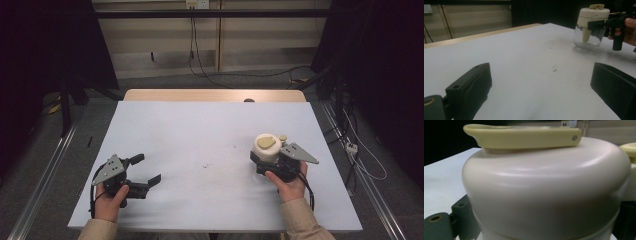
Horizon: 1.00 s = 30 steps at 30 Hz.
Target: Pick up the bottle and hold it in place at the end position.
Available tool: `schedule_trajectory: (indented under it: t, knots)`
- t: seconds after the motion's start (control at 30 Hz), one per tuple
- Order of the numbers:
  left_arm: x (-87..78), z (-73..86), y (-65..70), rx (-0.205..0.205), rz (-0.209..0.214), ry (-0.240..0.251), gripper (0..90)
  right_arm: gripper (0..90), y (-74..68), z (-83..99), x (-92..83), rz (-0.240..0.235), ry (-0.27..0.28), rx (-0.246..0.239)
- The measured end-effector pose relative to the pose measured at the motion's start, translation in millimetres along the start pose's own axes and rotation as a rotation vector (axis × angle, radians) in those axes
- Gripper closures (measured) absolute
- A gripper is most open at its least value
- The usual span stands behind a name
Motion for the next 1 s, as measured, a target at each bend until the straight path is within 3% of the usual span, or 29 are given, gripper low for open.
schedule_trajectory:
  t: [0.5, 0.8, 1.0]
  knots:
    - [0.5, 0.2, 0.4, -0.004, 0.007, 0.002, 3.2, 6.9, -20.9, -16.6, 30.5, -0.042, 0.004, -0.017]
    - [1.2, 0.0, 0.2, -0.007, 0.01, 0.002, 3.3, 7.0, -29.7, -22.8, 46.8, -0.065, 0.001, -0.004]
    - [1.0, 0.1, 0.4, -0.009, 0.011, 0.003, 3.2, 7.0, -34.7, -25.8, 56.5, -0.063, 0.001, -0.01]
Point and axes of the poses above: each handheld gripper's, and its own axes: x roughly forward along the jaws, z roughly out of its underside, y roughly to its right, the point moved 1 cm from there along x, roughly forward along the jaws, and after that the axes turned 11 degrees about -x, right-handed, at the moved point
